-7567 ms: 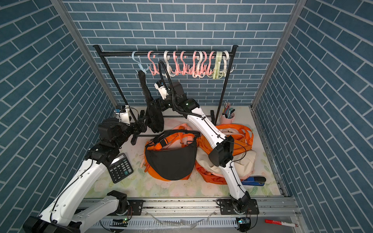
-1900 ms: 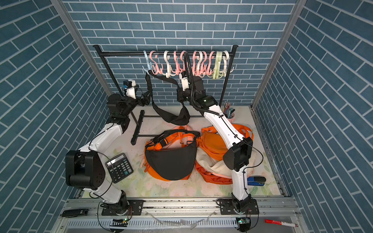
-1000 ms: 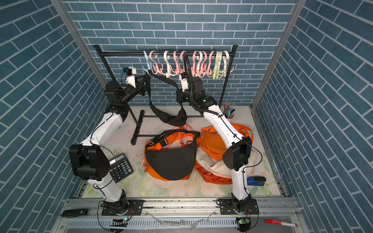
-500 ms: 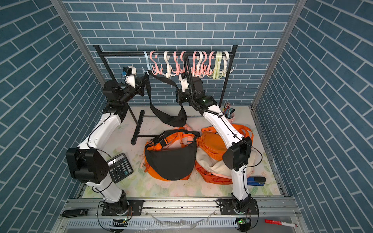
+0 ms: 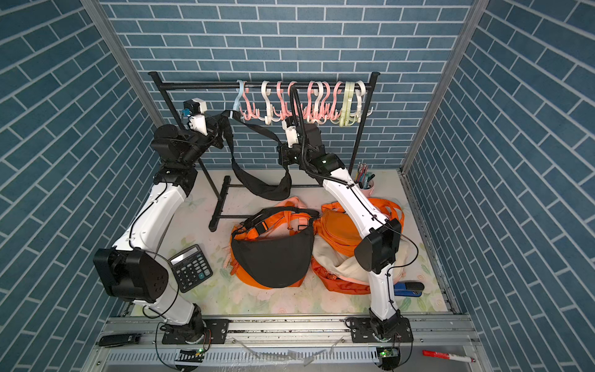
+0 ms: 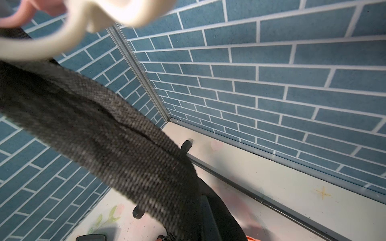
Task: Take the bag off the hook
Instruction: Pick up the bag from the hook.
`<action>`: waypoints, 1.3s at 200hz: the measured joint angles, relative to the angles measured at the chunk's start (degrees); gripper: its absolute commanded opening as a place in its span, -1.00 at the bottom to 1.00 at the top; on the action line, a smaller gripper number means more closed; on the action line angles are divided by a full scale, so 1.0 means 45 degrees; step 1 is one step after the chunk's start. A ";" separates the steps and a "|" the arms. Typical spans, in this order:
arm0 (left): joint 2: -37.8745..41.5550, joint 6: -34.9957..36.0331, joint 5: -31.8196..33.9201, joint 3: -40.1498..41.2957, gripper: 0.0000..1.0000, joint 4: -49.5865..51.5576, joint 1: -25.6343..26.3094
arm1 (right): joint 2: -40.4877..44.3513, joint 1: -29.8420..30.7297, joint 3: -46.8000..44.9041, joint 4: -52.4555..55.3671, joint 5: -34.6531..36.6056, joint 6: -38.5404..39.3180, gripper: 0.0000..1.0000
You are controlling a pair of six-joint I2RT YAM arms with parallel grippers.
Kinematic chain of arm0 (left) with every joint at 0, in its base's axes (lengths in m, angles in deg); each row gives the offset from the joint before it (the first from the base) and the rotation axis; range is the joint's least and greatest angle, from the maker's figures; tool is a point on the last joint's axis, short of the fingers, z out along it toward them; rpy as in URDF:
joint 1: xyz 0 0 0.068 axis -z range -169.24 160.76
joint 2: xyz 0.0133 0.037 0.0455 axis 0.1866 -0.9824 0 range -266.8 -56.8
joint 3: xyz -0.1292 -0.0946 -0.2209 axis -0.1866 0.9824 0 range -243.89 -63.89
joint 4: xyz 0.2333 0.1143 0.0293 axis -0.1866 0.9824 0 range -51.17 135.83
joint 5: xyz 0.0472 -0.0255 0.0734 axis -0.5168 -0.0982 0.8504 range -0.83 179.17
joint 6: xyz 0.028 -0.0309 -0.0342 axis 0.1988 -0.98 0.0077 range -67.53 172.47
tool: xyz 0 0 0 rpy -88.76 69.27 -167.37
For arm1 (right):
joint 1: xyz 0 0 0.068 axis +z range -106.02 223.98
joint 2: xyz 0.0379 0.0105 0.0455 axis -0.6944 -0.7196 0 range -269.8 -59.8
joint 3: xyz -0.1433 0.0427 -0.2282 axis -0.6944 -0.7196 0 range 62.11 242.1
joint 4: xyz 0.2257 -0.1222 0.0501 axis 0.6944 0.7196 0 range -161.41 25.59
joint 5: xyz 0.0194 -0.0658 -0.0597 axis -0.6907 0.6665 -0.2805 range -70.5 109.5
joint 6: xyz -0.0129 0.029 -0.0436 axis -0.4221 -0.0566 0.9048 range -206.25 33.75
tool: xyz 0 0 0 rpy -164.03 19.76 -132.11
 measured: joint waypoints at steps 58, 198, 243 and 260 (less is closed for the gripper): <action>0.0855 -0.0024 0.0321 -0.0092 -1.00 0.0408 0.0010 | 0.0675 0.0408 -0.0146 -0.0029 0.0019 0.0005 -1.00; 0.1899 0.0233 0.0704 0.1889 -1.00 0.0952 0.0724 | 0.2021 0.0685 -0.1666 -0.0228 0.0641 0.0019 -1.00; 0.1438 0.0495 0.0748 0.1209 -1.00 0.1467 0.1214 | 0.1894 0.0597 -0.0908 0.0107 0.0811 0.0024 -1.00; 0.1195 0.0505 0.0753 0.0840 -1.00 0.1676 0.1268 | 0.1734 0.0554 -0.0393 0.0180 0.0816 0.0024 -1.00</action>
